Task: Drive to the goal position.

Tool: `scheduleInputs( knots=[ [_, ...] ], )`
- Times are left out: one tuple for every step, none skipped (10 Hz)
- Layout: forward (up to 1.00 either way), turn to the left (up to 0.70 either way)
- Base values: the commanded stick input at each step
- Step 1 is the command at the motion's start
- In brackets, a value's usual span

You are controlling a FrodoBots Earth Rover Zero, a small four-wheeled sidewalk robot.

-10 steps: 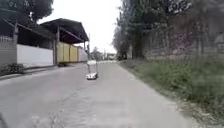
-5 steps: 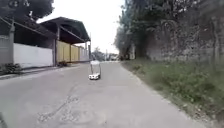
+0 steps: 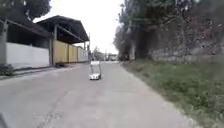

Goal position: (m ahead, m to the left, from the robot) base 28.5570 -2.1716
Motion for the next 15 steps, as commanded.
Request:
scheduleInputs(
  knots=[
    [1.0, 0.0],
    [1.0, 0.0],
    [1.0, -0.27],
    [1.0, -0.39],
    [1.0, 0.0],
    [1.0, 0.0],
    [1.0, 0.0],
    [1.0, 0.0],
    [1.0, 0.0],
    [1.0, 0.0],
    [1.0, 0.0],
    [1.0, 0.0],
    [1.0, 0.0],
    [1.0, 0.0],
    [1.0, 0.0]
  ],
)
